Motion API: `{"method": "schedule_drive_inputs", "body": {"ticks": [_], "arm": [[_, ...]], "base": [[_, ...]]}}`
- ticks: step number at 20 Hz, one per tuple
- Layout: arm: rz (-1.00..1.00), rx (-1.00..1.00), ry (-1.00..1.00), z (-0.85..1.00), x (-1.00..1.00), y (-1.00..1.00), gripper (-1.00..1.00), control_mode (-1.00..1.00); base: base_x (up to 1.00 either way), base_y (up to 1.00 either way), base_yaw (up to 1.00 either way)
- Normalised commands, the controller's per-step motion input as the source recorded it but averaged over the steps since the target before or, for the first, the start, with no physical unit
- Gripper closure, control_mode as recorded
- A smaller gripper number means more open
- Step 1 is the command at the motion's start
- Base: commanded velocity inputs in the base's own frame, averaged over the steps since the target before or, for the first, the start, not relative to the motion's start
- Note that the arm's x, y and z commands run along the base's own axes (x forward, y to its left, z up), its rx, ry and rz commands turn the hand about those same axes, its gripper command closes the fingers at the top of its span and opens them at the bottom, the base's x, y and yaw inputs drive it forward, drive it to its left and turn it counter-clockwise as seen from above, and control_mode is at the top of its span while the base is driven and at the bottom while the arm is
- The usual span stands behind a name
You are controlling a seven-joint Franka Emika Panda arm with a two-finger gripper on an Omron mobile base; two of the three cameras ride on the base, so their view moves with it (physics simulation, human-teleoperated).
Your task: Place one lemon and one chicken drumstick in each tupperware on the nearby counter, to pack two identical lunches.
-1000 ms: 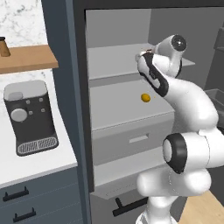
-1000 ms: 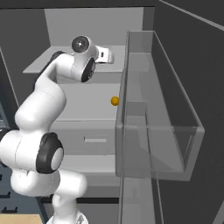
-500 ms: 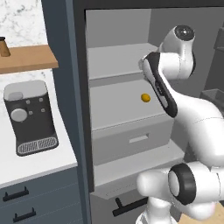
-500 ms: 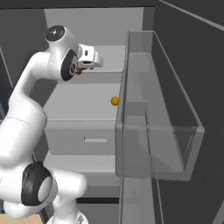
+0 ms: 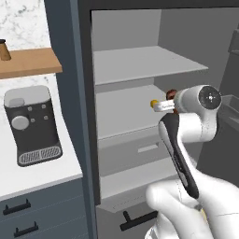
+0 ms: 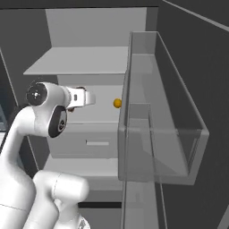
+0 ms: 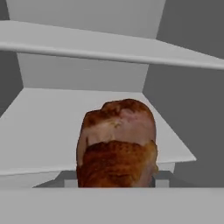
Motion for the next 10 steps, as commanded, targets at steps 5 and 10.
{"method": "schedule_drive_inputs", "body": {"ticks": [5,10], "arm": [[0.00,0.00,0.03,-0.21,-0.60,0.00,1.00,1.00],[0.00,0.00,0.00,0.00,0.00,0.00,1.00,1.00]], "base": [[-0.40,0.00,0.00],[-1.00,0.47,0.12]]}}
